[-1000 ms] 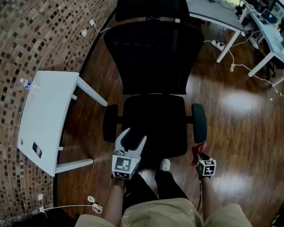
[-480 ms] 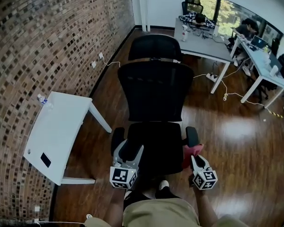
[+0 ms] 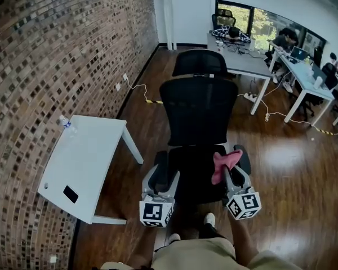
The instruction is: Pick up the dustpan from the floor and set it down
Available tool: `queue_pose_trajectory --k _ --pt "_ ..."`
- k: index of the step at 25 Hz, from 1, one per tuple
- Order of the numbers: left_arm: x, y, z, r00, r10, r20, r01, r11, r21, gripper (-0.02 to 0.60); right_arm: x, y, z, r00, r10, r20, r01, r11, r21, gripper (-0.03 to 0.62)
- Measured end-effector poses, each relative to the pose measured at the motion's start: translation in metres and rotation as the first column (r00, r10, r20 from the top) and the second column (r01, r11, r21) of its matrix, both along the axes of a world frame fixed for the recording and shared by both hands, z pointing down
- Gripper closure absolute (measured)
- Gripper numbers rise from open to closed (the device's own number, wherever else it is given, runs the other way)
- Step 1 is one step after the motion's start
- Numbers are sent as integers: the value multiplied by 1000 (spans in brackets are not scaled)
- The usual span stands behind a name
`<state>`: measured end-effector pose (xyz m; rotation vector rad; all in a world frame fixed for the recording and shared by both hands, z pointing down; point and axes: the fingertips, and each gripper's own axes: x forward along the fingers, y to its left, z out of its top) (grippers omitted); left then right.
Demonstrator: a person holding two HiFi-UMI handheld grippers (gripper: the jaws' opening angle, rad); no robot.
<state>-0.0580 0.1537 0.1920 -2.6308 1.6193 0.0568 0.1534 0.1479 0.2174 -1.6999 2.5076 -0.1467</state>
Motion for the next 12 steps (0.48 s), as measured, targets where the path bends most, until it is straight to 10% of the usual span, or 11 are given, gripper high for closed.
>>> queue_pose_trajectory --k 12 --pt "-51 48 -1 999 25 -29 -25 1000 6 337 -69 76 -31 996 58 -73 -54 997 58 507"
